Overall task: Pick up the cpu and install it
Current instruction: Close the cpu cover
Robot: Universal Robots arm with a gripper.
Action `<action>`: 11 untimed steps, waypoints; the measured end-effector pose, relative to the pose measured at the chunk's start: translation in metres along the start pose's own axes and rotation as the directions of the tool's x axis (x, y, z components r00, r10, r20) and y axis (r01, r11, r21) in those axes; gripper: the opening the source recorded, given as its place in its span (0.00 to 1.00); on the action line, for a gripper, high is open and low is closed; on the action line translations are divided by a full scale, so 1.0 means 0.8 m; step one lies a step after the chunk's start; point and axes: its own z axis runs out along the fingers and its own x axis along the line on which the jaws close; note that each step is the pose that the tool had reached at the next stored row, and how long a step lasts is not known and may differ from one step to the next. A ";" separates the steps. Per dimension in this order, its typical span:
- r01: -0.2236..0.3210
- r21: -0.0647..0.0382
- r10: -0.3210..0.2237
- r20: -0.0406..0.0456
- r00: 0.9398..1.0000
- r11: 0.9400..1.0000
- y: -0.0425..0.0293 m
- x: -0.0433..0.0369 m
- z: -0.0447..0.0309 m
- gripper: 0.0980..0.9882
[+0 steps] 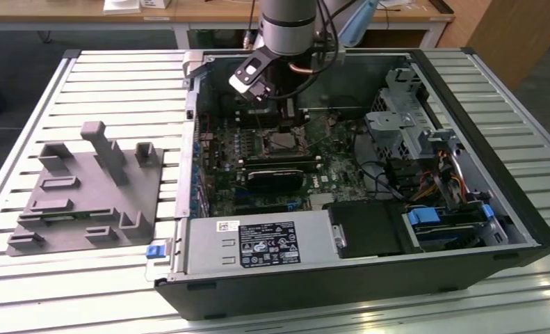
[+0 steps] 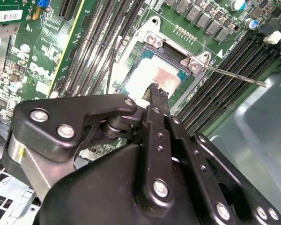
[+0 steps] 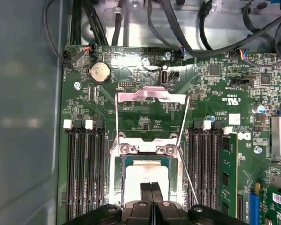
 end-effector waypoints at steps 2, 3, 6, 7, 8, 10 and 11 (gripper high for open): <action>0.000 0.000 0.000 0.000 1.000 1.000 0.0001 0.000 -0.0019 0.01; 0.000 0.000 0.000 0.000 1.000 1.000 0.0002 0.000 -0.0035 0.01; 0.000 0.000 0.000 -0.001 1.000 1.000 0.0005 0.000 -0.0116 0.01; 0.000 0.000 0.000 -0.002 1.000 1.000 0.0006 0.000 -0.0154 0.01; 0.000 0.000 0.000 -0.002 1.000 1.000 0.0006 -0.001 -0.0197 0.01; 0.000 0.000 0.000 -0.004 1.000 1.000 0.0004 -0.001 -0.0287 0.01; 0.000 0.000 0.000 -0.005 1.000 1.000 0.0000 -0.001 -0.0337 0.01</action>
